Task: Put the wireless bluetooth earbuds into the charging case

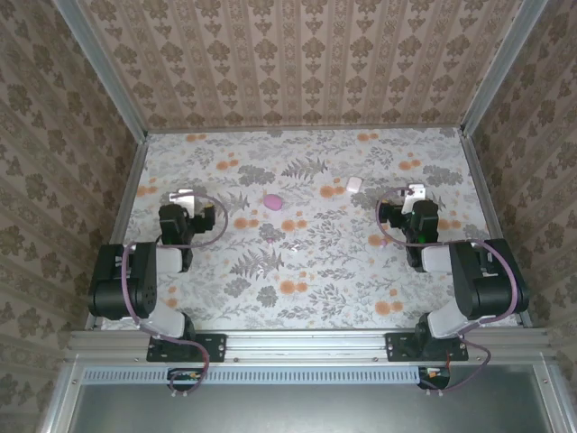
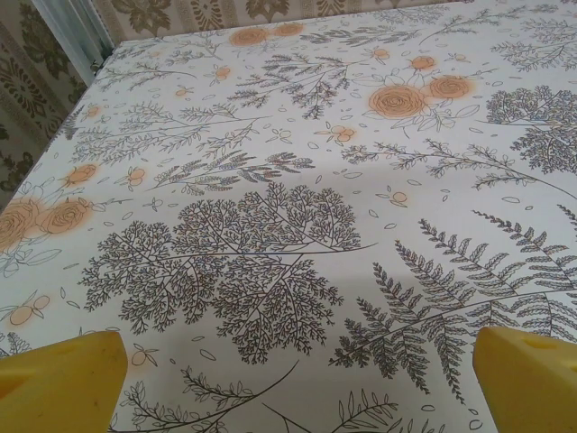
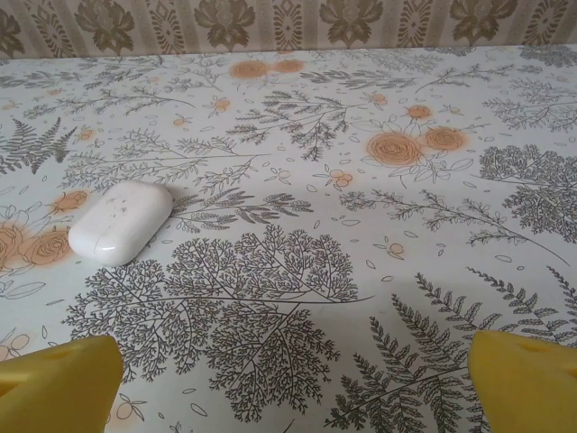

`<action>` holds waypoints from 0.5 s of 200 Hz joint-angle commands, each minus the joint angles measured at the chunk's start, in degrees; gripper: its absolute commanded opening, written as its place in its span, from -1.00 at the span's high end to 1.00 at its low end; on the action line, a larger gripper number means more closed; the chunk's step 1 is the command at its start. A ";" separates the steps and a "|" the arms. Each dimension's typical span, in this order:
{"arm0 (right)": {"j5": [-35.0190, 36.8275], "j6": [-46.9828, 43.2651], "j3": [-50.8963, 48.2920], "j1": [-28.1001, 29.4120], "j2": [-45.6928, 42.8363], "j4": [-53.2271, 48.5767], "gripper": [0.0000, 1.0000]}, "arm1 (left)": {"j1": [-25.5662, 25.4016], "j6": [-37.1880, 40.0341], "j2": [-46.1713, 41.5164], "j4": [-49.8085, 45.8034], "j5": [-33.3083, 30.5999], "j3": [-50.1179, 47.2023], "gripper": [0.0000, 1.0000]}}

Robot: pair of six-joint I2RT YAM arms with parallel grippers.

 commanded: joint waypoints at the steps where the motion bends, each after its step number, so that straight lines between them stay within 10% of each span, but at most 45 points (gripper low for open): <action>1: -0.79 -0.02 0.97 -0.14 -0.10 -0.30 -1.00 | -0.02 -0.65 -0.17 1.01 -0.33 0.77 -1.00; 100: -1.17 0.33 1.04 -0.40 0.04 -0.31 -1.00 | -0.04 -0.75 -0.17 1.01 -0.37 0.84 -0.99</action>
